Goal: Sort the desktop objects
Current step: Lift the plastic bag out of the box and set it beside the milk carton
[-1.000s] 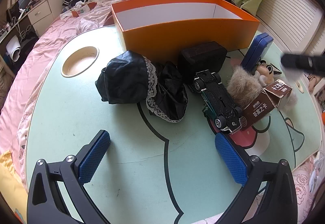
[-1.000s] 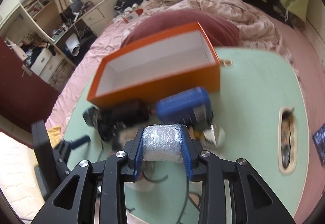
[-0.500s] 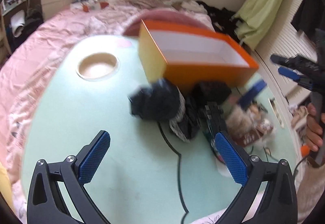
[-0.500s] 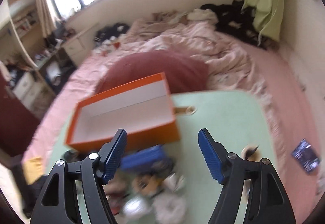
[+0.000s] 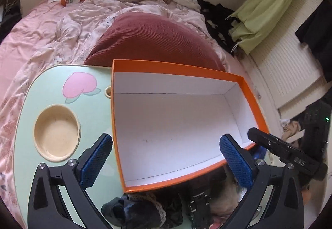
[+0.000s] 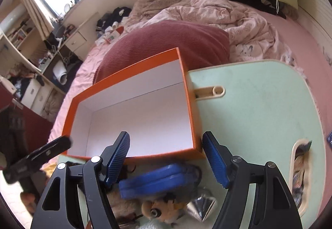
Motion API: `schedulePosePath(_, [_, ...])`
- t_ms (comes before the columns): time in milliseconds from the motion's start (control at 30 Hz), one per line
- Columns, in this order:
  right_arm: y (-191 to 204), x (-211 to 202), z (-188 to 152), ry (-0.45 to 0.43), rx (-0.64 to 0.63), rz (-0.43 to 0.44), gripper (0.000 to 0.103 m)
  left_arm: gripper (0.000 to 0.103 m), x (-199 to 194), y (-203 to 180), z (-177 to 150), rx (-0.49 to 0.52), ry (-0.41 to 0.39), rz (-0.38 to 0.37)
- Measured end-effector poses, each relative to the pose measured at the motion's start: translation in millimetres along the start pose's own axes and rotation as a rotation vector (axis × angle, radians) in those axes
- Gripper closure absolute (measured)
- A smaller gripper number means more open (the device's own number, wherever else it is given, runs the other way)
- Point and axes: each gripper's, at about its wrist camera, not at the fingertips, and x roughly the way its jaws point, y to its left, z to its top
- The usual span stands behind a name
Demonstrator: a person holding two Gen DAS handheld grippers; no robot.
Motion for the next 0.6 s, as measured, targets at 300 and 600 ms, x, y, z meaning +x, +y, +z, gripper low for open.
schedulePosePath(300, [-6.8, -10.0, -3.9, -0.001, 0.001, -0.026, 0.028, 0.0, 0.6, -21.2, 4.6, 0.067, -0.06, 0.02])
schedulePosePath(600, [37.3, -86.7, -71.4, -0.255, -0.304, -0.259, 0.028, 0.0, -108.6, -33.9, -75.6, 0.236, -0.247, 0.117])
